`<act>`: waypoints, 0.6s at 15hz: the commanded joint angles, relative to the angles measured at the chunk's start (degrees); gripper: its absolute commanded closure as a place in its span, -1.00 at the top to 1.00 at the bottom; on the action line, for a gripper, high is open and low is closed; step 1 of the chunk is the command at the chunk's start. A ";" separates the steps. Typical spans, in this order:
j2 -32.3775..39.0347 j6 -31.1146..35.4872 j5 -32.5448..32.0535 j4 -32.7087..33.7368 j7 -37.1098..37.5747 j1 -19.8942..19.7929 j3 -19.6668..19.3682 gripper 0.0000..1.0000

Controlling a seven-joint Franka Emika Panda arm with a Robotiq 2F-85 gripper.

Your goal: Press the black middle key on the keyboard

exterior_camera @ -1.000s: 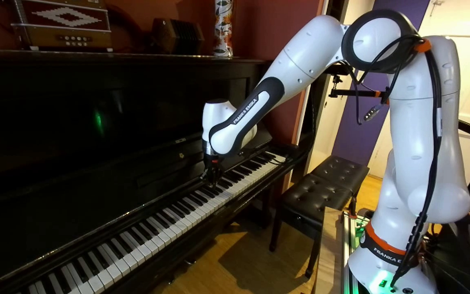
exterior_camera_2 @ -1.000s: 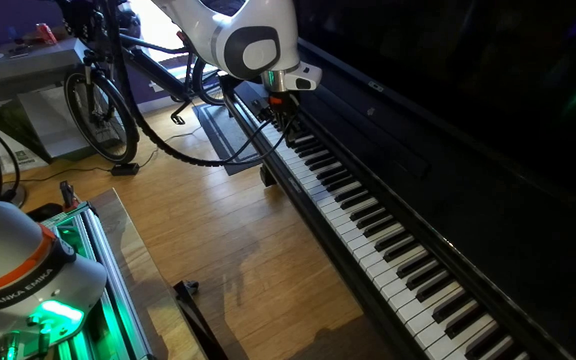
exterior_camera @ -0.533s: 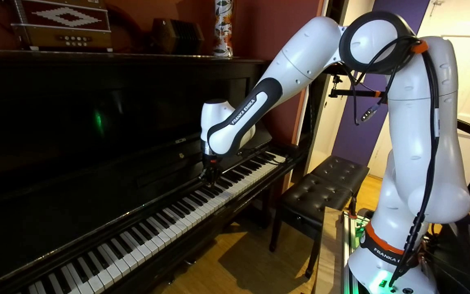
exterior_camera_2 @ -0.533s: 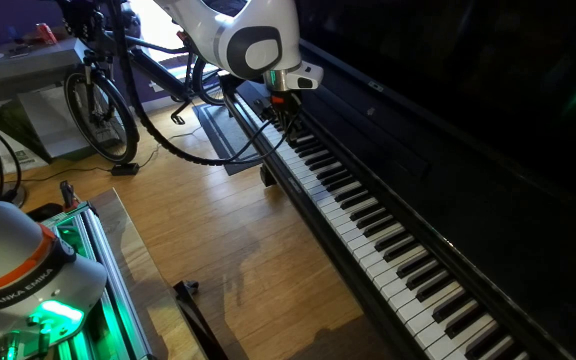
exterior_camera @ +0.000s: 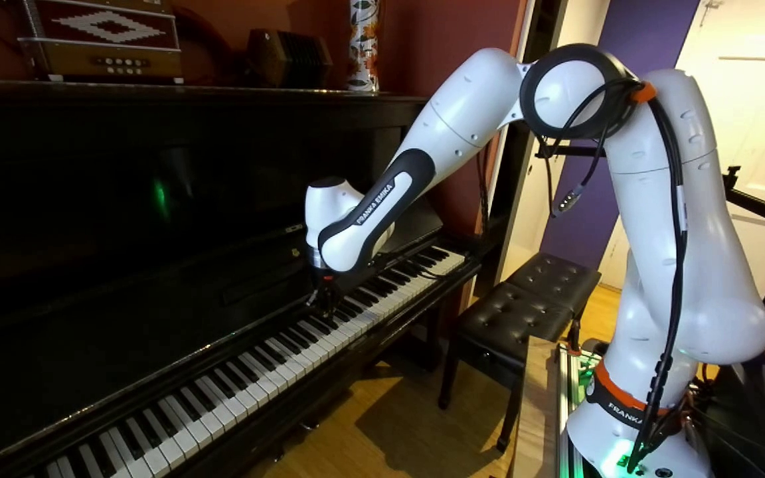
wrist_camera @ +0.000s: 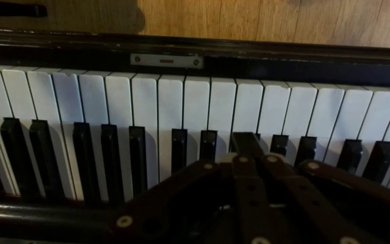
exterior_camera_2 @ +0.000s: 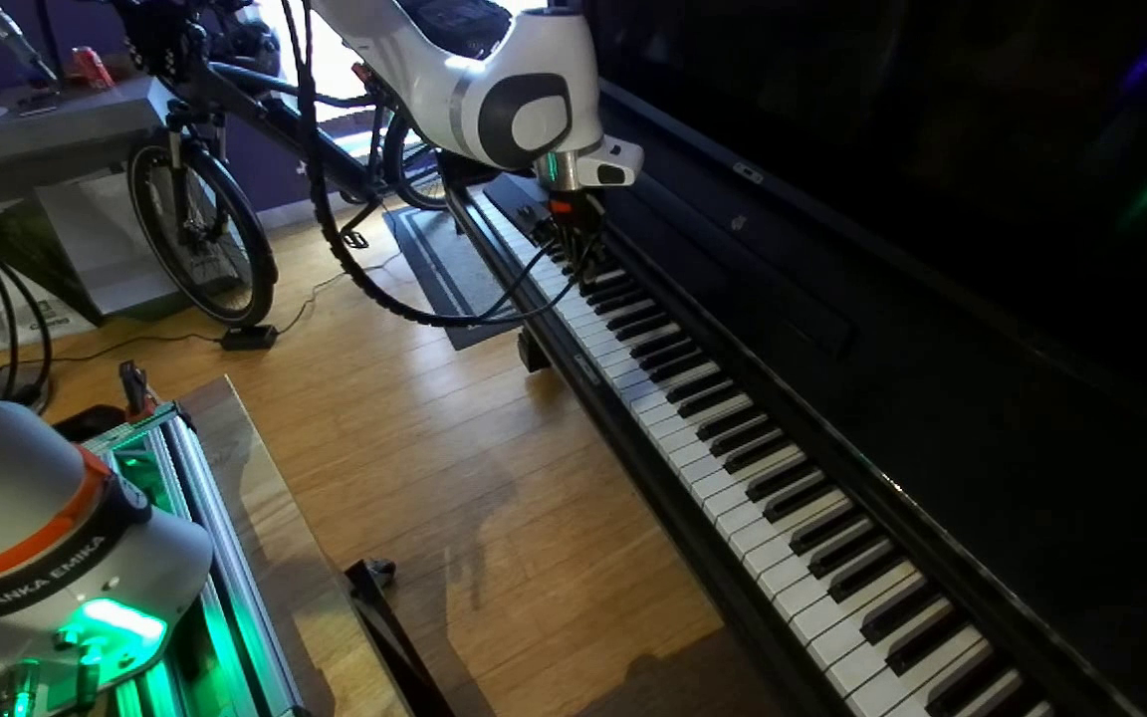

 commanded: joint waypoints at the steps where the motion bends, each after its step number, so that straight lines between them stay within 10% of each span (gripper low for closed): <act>1: 5.38 -0.15 -3.13 4.76 4.22 2.93 -2.61 -1.00; 9: 11.28 1.53 -1.92 10.37 4.36 3.62 -3.04 -1.00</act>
